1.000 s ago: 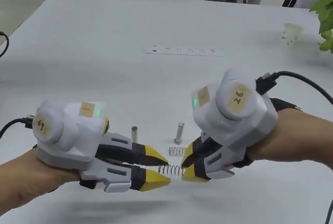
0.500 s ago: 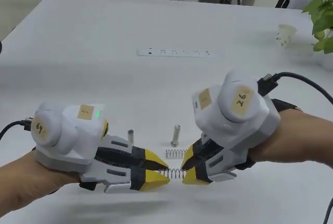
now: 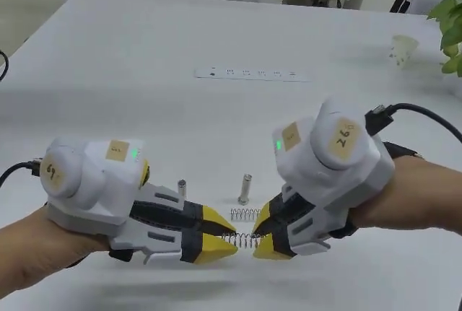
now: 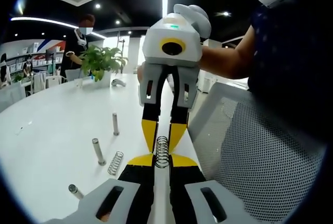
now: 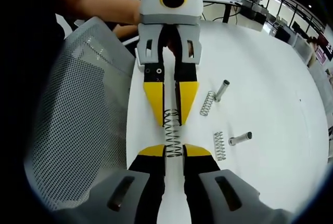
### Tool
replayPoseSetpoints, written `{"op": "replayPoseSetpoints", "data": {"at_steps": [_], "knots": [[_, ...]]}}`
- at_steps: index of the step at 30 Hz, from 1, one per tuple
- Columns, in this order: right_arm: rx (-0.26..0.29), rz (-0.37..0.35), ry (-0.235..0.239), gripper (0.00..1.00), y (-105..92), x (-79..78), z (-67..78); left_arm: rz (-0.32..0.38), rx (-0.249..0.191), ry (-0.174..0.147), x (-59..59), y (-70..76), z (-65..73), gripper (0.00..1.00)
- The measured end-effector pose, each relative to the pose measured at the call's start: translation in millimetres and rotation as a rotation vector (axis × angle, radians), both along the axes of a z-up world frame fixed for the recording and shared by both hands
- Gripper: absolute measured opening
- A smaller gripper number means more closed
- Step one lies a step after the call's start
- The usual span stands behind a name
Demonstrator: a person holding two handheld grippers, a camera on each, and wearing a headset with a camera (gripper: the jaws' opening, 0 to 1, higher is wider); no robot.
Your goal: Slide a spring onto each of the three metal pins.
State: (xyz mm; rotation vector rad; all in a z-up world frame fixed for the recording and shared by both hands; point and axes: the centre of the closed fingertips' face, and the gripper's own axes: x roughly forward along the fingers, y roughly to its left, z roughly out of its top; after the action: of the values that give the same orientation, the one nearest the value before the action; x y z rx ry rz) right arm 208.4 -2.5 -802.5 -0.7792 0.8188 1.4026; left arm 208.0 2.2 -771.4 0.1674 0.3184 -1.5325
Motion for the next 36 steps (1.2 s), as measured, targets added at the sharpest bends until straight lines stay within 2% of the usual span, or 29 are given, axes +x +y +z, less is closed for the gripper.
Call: {"op": "replayPoseSetpoints", "data": {"at_steps": [8, 20, 27, 36], "knots": [[0.016, -0.012, 0.017, 0.10, 0.2, -0.7, -3.3, 0.000, -0.021, -0.022, -1.1, -2.1, 11.8, 0.02], [0.034, -0.040, 0.018, 0.09, -1.3, 0.4, 2.3, 0.005, -0.026, -0.029, 0.5, -3.4, 12.4, 0.02], [0.080, -0.051, 0.045, 0.09, 3.3, -1.3, 14.4, -0.008, 0.014, -0.048, -3.3, -4.4, 4.3, 0.02], [0.112, -0.048, 0.051, 0.09, 9.9, -6.2, 25.0, -0.018, 0.028, -0.049, -5.3, -8.0, 1.9, 0.02]]}}
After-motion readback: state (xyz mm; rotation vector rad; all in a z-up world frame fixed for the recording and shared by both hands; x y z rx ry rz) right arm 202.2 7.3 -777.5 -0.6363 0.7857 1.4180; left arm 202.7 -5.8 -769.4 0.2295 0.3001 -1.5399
